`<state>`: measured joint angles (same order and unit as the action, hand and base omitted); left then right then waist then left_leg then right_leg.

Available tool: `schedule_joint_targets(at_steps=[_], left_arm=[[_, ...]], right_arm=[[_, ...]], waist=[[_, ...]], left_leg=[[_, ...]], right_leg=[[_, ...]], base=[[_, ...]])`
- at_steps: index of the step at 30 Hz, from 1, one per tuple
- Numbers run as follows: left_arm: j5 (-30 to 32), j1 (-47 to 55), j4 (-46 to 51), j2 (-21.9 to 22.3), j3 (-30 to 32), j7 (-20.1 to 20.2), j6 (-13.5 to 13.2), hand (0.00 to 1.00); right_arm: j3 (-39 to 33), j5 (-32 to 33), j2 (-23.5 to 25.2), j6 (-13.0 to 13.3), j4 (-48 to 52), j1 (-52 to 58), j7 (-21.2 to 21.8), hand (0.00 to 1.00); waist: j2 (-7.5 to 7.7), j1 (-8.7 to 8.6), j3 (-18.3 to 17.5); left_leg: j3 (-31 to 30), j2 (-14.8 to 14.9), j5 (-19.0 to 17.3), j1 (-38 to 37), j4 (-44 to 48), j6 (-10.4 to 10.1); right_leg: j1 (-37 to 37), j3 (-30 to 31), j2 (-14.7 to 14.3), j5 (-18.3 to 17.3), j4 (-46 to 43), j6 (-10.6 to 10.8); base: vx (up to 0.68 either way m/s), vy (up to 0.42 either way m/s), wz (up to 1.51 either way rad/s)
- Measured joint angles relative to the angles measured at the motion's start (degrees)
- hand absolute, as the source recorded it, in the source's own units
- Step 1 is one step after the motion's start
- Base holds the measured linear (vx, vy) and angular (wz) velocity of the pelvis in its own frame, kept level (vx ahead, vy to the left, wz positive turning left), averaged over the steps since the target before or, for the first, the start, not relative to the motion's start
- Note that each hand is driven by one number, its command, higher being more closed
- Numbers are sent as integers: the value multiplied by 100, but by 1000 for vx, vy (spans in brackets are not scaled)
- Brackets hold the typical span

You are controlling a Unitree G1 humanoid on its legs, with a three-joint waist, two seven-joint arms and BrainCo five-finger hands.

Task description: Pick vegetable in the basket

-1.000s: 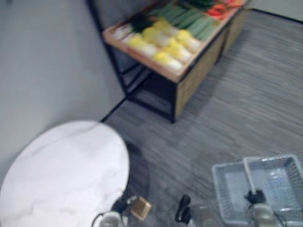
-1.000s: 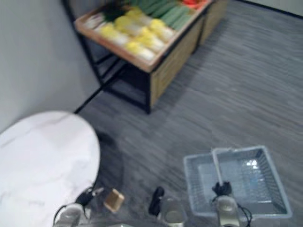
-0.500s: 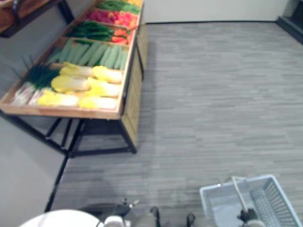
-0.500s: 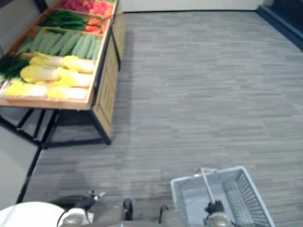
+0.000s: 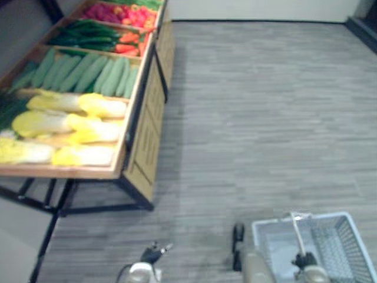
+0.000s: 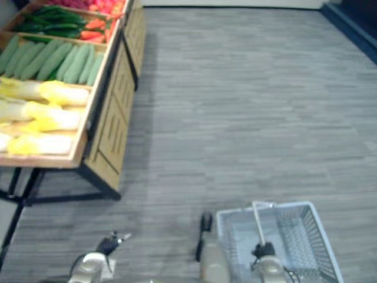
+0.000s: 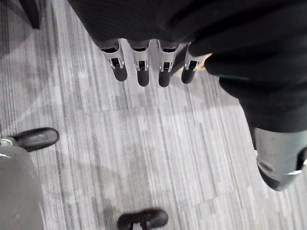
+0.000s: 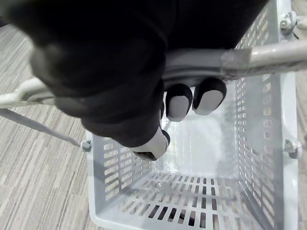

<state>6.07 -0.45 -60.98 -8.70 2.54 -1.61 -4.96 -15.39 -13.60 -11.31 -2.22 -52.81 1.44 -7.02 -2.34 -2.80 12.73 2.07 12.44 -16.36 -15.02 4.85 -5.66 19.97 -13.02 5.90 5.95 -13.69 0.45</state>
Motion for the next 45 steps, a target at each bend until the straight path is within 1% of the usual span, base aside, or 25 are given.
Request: schedule_joint_targets(at_steps=[3, 5, 7, 9, 12, 14, 15, 16, 17, 18, 19, 20, 23, 25, 26, 28, 30, 32, 35, 36, 37, 38, 39, 42, 45], left_arm=[[60, 22, -21, 9, 63, 0, 5, 0], [98, 160, 5, 94, 185, 0, 9, 0], [77, 363, 134, 153, 185, 0, 14, 0], [17, 474, 206, 171, 216, -6, 12, 0], [-131, 534, 284, 237, 298, -9, 12, 0], [-135, 533, 306, 296, 353, -21, 11, 0], [-134, 522, 329, 308, 350, -22, 10, 0], [-133, 511, 330, 308, 361, -23, 10, 0], [-132, 440, 317, 310, 451, -16, 14, 0], [-134, 418, 351, 342, 591, -10, 3, 0], [-137, 458, 385, 348, 666, -4, 8, 0], [-148, 470, 388, 329, 807, -4, 24, 0], [-149, 628, 371, 340, 790, -21, 58, 0], [-156, 689, 357, 315, 790, -34, 56, 0], [-158, 706, 329, 278, 779, -36, 61, 0], [-165, 694, 331, 266, 729, -37, 53, 0], [-312, 666, 320, 226, 727, -42, 52, 0], [-370, 646, 198, 205, 738, -46, 55, 0], [-370, 652, 118, 96, 777, -45, 55, 0], [-371, 675, 124, 19, 938, -45, 50, 0], [-371, 685, 121, -61, 1050, -47, 55, 0], [-371, 750, 109, 33, 1225, -46, 61, 0], [-371, 844, 119, 194, 1331, -34, 62, 0], [-372, 852, 164, 356, 1616, -28, 60, 0], [-537, 856, 163, 343, 1854, -67, 59, 0]], right_arm=[[-3, -2, -16, -5, 2, -111, 9, 100], [240, 6, -21, -23, -20, -1, 25, 100], [505, 9, -132, -35, -98, -40, 24, 100], [550, 8, -132, -24, -118, -118, 62, 100], [495, 6, -148, -26, -212, -390, 119, 100], [466, 1, -197, -23, -210, -405, 117, 100], [469, -1, -256, -22, -211, -372, 108, 100], [469, -1, -280, -22, -212, -337, 103, 100], [465, -1, -297, -32, -218, -264, 103, 100], [459, -3, -297, -53, -234, -230, 112, 100], [462, -4, -299, -65, -235, -209, 113, 100], [465, -31, -289, -70, -320, -164, 121, 100], [452, -208, -401, -88, -464, -160, 113, 100], [440, -200, -391, -83, -464, -111, 110, 100], [410, -198, -402, -13, -438, -72, 113, 100], [335, -187, -392, 120, -424, -78, 114, 100], [157, -119, -388, 208, -445, -106, 111, 100], [-138, 32, -336, 251, -448, -177, 116, 100], [-367, 127, -248, 250, -466, -99, 106, 100], [-439, 127, -138, 250, -458, 1, 111, 100], [-443, 130, -80, 246, -464, 43, 113, 100], [-464, 136, -13, 226, -442, 119, 107, 100], [-505, 255, -52, 207, -406, 111, 99, 100], [-500, 349, -46, 168, -414, 106, 114, 100], [-508, 505, 1, 146, -492, 199, 97, 100]], waist=[[-112, 3, 44], [-189, 48, 136], [-291, 261, 184], [-277, 357, 192], [-247, 514, 211], [-203, 520, 186], [-240, 508, 163], [-259, 500, 143], [-205, 452, 107], [-144, 467, 2], [-93, 467, -31], [66, 476, -118], [102, 475, -139], [81, 455, -143], [59, 452, -158], [36, 412, -207], [40, 424, -275], [95, 443, -304], [170, 439, -283], [367, 458, -297], [474, 459, -282], [455, 475, -290], [262, 496, -365], [44, 509, -423], [28, 508, -478]], left_leg=[[-250, 187, 400, 445, 1187, -344], [-656, 389, 1436, 1384, 3821, -702], [-351, 500, 1175, 2232, 5775, -615], [-28, 415, 924, 2647, 5825, -478], [559, 29, 576, 3274, 4404, -237], [1530, -212, 780, 3139, 2346, -19], [2872, -116, 1203, 2969, 1440, 211], [3654, -63, 1495, 2852, 1145, 297], [4894, -138, 1497, 2658, 840, 1144], [5248, -329, 1213, 2683, 835, 1662], [5141, -435, 1025, 2665, 782, 1887], [4768, -738, 981, 2592, 582, 1909], [3638, -1161, 858, 1963, 325, 1719], [2959, -1207, 859, 1597, 326, 1717], [2429, -1209, 861, 1390, 290, 1713], [1661, -1187, 890, 1242, 179, 1529], [912, -1198, 873, 1243, 72, 1272], [-48, -1216, 896, 1289, 50, 1010], [-1085, -1208, 773, 1351, 186, 703], [-1429, -1270, 652, 1389, 335, 458], [-1573, -1301, 611, 1367, 382, 312], [-1742, -1105, 626, 1257, 359, 106], [-1676, -759, 700, 1254, 309, -45], [-1597, -155, 1000, 1274, -75, -383], [-988, 26, 1306, 1299, -161, -336]], right_leg=[[-183, -124, -170, -432, -238, -199], [-995, -228, -448, -823, -34, -314], [-1748, 33, -777, -939, 386, -453], [-2049, 209, -808, -978, 589, -495], [-2428, 440, -702, -1074, 931, -384], [-2673, 327, -532, -1178, 1120, -182], [-2911, 160, -520, -1283, 1276, -67], [-3030, 49, -535, -1362, 1317, 3], [-3249, -280, -509, -1539, 1335, 161], [-3305, -619, -454, -1662, 1237, 328], [-3342, -765, -450, -1712, 1116, 407], [-3216, -1072, -214, -1906, 360, 672], [-2151, -937, 493, -1599, -3402, 1115], [-1820, -937, 679, -1752, -4056, 850], [-1708, -982, 743, -1877, -3892, 651], [-1510, -669, 703, -1941, -3075, 556], [-1291, 132, 563, -1905, -1924, 615], [-1249, 1495, 393, -1767, -349, 788], [-1220, 2456, 349, -1674, 387, 875], [-1243, 2624, 396, -1695, 409, 839], [-1248, 2556, 422, -1386, 217, 1049], [-1200, 2278, 261, -1337, -263, 935], [-1235, 1978, 60, -1458, -352, 803], [-1345, 1377, -357, -1598, -339, 538], [-1581, 1040, -436, -1582, -53, 383]], base=[[491, -353, 1], [488, -259, 1], [442, -133, -59], [427, -73, -54], [425, 22, -39], [375, 100, 22], [496, 142, 46], [660, 201, 98], [680, 234, 131], [544, 201, 141], [498, 184, 153], [502, 188, 160], [520, 139, 190], [553, -43, 214], [371, -110, 169], [389, -232, 225], [391, -351, 219], [210, -352, 195], [197, -589, 199], [132, -619, 176], [150, -628, 178], [179, -555, 134], [175, -500, 114], [99, -380, 83], [109, -190, 51]])
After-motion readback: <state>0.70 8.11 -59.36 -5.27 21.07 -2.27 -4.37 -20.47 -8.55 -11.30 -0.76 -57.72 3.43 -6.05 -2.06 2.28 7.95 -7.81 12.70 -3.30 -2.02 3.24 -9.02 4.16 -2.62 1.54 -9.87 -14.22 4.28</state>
